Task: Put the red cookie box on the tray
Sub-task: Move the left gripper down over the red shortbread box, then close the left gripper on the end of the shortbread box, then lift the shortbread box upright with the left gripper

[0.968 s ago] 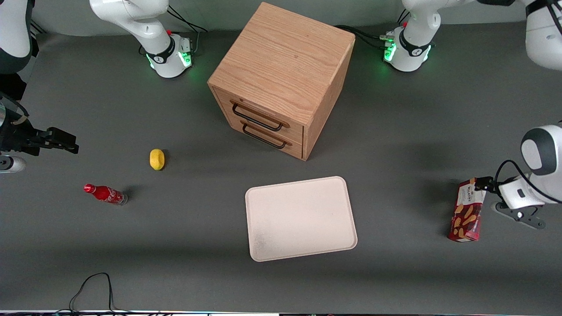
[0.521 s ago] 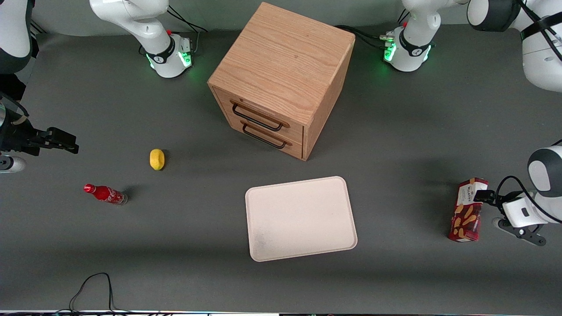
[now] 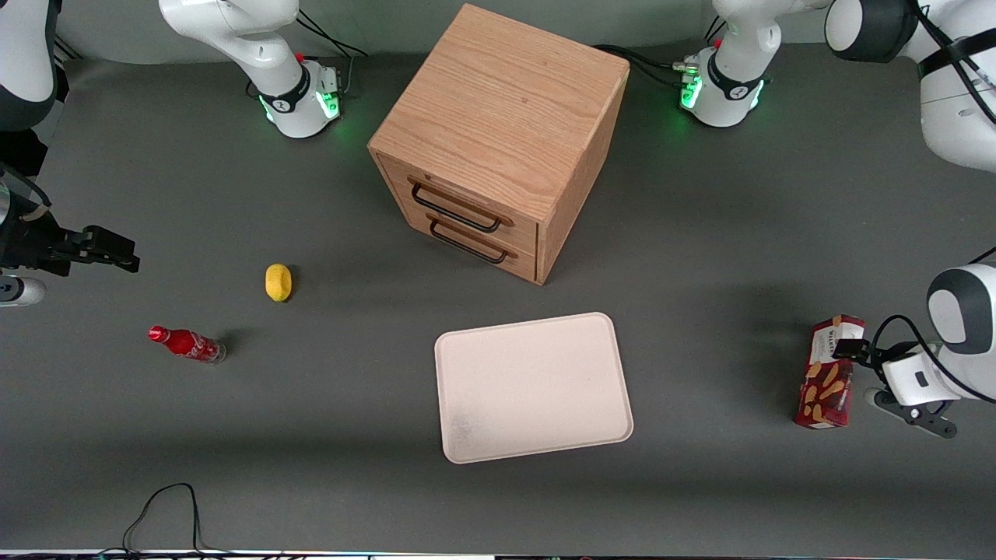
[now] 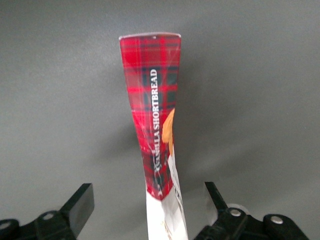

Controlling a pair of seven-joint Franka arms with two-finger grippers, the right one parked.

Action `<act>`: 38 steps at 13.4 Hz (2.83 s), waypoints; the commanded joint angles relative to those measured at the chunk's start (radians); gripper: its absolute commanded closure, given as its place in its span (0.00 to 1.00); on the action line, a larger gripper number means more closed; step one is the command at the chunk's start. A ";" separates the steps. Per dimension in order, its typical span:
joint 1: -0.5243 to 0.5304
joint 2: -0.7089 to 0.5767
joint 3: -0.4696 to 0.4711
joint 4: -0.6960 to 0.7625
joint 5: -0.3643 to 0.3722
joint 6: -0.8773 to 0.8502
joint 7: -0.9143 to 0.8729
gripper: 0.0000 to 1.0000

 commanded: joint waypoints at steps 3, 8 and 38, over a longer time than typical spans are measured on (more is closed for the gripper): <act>-0.009 0.030 0.005 -0.004 -0.012 0.050 0.016 0.02; -0.011 0.030 0.002 -0.019 -0.012 0.066 0.016 0.02; -0.068 -0.339 0.002 0.106 0.051 -0.557 -0.145 1.00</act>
